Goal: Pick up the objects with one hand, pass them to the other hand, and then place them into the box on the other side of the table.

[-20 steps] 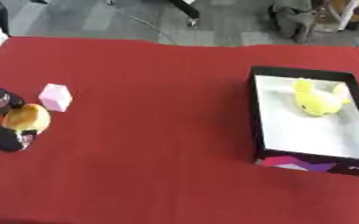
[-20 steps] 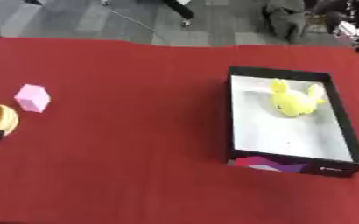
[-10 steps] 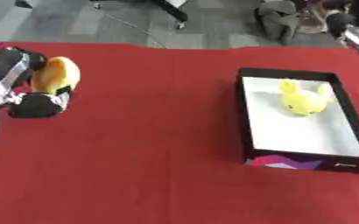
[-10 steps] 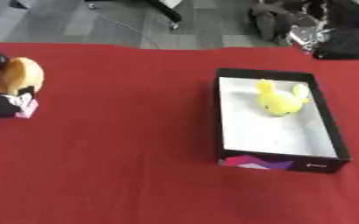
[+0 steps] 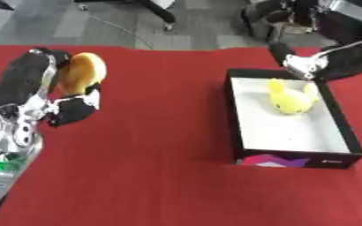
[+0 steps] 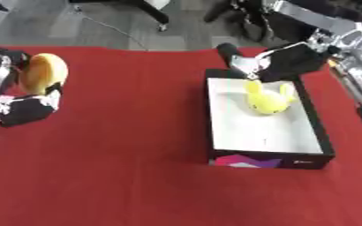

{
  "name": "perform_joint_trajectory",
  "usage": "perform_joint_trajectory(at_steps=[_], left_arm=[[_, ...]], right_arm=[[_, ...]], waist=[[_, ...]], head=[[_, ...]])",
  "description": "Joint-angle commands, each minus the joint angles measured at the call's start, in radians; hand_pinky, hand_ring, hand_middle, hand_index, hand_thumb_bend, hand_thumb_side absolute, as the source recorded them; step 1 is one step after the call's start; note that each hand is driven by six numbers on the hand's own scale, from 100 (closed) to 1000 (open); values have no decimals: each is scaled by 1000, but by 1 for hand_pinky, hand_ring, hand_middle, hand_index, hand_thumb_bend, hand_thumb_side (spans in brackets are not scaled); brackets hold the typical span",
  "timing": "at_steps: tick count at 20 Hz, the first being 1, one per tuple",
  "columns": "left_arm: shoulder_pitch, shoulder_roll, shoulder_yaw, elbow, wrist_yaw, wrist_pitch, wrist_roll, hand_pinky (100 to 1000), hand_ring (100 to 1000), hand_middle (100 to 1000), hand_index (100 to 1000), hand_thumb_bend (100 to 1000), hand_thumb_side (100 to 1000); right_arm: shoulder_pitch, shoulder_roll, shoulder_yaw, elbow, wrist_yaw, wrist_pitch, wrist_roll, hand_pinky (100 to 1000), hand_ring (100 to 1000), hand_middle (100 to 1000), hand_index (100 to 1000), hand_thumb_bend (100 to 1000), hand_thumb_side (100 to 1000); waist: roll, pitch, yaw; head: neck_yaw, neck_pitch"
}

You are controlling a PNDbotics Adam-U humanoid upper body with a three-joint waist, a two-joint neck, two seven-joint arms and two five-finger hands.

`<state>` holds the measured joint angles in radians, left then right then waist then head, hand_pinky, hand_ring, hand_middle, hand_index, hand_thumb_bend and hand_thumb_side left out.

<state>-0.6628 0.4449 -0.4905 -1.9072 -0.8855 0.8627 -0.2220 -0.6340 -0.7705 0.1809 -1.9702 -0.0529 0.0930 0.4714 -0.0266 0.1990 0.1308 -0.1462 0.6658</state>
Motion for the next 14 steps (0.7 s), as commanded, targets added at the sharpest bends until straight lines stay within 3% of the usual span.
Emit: perform_joint_trajectory(at_steps=[1,14], left_arm=[[-1,-40,-2,-1,-64,-27,38,648,577,547,682,100,262],[31,-163,-24,65,-159,-152,197,646,558,530,678,100,223]], right_arm=[[-31,19,16,13,38,5,28,958,1000,788,1000,100,241],[-97,108,96,59,140,8,120,952,1000,766,1000,100,125]], waist=[[-1,-23,-1],[-12,-29,-4]], head=[[-9,2],[-21,-2]])
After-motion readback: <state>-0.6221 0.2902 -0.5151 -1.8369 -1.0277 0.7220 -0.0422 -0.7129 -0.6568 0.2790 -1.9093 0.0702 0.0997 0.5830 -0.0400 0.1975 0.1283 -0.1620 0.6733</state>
